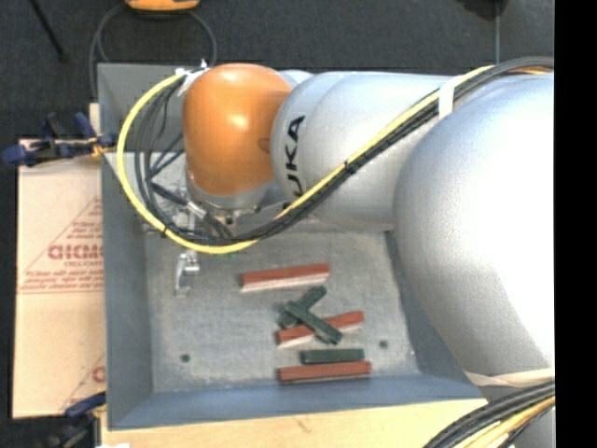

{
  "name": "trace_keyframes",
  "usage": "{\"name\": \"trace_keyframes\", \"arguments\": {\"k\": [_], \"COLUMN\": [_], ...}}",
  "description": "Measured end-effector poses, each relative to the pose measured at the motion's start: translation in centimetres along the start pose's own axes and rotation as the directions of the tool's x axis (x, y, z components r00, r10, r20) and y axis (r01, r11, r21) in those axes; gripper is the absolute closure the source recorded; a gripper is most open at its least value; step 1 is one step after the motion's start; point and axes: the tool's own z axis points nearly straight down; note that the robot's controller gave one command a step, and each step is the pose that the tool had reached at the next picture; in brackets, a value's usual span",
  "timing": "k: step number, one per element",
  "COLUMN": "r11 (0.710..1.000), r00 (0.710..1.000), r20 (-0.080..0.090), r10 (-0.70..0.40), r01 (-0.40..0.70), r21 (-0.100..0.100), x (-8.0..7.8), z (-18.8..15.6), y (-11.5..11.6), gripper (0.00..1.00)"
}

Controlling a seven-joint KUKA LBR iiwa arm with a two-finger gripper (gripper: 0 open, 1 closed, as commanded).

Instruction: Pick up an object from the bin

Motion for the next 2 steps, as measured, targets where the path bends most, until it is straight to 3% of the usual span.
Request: {"name": "trace_keyframes", "arguments": {"k": [1, 2], "r11": [1.0, 0.996], "r00": [1.0, 0.996], "r20": [0.008, 0.01], "r10": [0.004, -0.092], "r01": [-0.004, 0.092], "r21": [-0.002, -0.001], "x": [-0.2, 0.9], "z": [-0.5, -0.3], "y": [-0.1, -1.8], "gripper": [0.0, 0.0]}}
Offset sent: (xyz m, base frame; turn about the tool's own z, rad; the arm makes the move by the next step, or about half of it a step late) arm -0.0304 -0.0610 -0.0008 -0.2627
